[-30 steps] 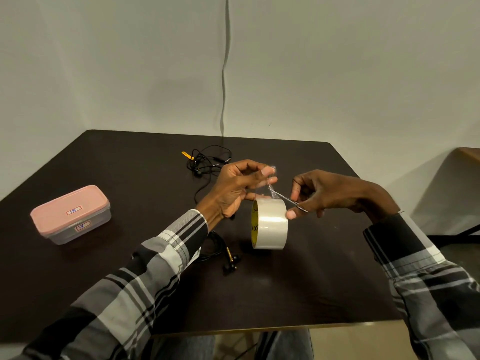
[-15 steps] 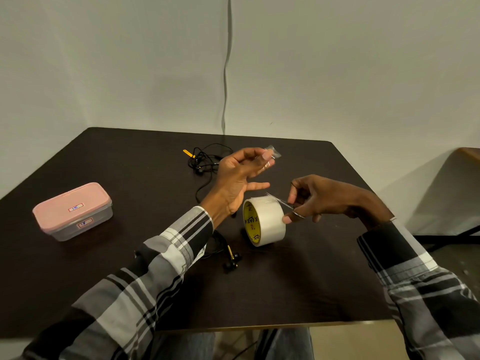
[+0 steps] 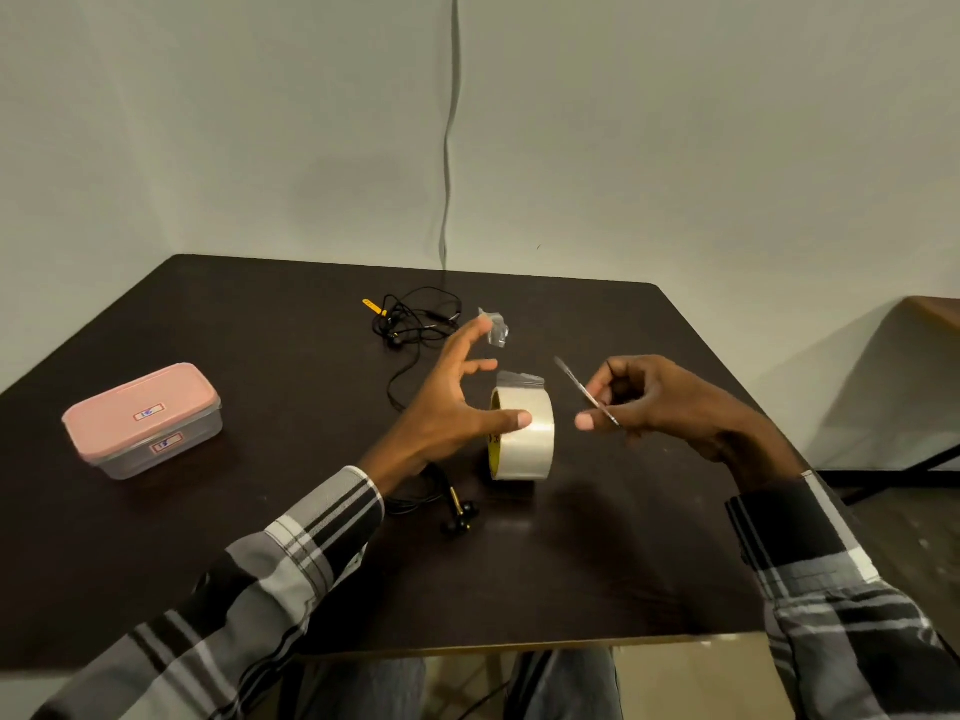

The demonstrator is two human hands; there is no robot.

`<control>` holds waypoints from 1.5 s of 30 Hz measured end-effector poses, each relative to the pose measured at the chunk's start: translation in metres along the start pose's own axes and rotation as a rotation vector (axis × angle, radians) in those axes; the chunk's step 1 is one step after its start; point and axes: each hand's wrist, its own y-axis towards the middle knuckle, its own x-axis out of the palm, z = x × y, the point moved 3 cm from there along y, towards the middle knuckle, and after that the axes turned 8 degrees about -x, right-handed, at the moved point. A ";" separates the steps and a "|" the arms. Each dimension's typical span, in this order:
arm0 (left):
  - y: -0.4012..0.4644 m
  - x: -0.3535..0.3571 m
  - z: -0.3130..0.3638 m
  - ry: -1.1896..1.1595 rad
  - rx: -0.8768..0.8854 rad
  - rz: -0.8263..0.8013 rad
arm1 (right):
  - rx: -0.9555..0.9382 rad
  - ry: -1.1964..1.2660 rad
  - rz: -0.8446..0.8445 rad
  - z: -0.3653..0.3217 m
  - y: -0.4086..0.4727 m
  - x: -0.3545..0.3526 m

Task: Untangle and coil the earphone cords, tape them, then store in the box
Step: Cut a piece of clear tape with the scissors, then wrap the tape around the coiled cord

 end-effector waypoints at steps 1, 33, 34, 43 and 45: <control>0.001 -0.002 -0.002 -0.038 -0.018 0.011 | -0.006 0.040 0.101 0.004 -0.003 -0.001; 0.024 0.005 -0.018 0.215 -0.109 -0.026 | 0.308 -0.881 0.424 0.007 0.009 0.049; 0.022 0.005 -0.016 0.187 -0.120 -0.022 | 0.312 -0.929 0.392 0.005 0.011 0.048; -0.005 -0.011 0.009 -0.144 -0.192 0.010 | 0.261 -1.068 0.278 -0.006 0.024 0.050; -0.012 -0.018 0.013 -0.176 -0.179 0.052 | 0.276 -1.031 0.245 -0.007 0.023 0.049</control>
